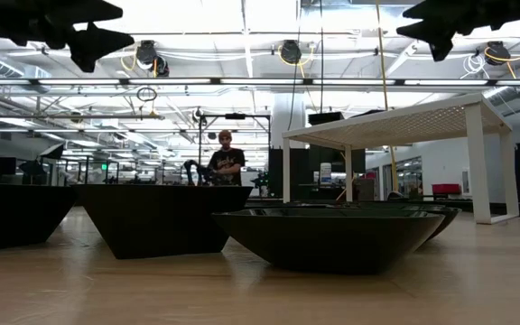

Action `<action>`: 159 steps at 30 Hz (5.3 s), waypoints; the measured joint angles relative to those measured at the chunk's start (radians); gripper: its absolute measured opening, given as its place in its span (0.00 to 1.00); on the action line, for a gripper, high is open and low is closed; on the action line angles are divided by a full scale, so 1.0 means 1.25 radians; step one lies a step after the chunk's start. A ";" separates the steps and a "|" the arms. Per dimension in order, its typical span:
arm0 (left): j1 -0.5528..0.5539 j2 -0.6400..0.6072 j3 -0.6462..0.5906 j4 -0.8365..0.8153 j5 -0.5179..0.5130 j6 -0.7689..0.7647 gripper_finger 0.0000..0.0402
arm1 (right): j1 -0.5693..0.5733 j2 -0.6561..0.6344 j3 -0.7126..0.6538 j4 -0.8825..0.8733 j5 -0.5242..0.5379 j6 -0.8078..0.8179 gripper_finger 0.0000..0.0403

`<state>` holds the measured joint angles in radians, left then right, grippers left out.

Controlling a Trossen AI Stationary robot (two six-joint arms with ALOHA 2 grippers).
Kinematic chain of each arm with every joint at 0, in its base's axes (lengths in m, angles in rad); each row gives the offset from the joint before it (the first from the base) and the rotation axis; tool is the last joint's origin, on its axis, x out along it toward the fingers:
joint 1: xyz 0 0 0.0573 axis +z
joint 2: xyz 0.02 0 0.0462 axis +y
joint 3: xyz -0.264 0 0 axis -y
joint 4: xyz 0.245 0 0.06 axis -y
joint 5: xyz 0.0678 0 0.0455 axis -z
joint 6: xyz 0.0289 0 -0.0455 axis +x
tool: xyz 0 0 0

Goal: Pick & Place Mini shaped plates
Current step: Stack the distorted square plate on top of the other distorted square plate on the shelf

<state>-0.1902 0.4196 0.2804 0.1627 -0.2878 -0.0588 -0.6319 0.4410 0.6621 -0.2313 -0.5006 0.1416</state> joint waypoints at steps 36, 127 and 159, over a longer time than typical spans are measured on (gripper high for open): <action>0.000 0.014 -0.002 -0.007 0.024 -0.008 0.67 | 0.000 -0.101 -0.155 0.353 -0.335 0.203 0.32; -0.157 0.506 0.049 -0.351 0.083 -0.509 0.16 | 0.266 -0.117 -0.326 0.602 -0.331 0.113 0.32; -0.055 0.506 0.353 -0.299 -0.263 0.199 0.01 | 0.266 -0.105 -0.326 0.601 -0.187 0.055 0.32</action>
<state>-0.2592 1.0527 0.7219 -0.2116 -0.6164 0.1893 -0.2989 0.3095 0.2550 0.5205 -0.7342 0.2107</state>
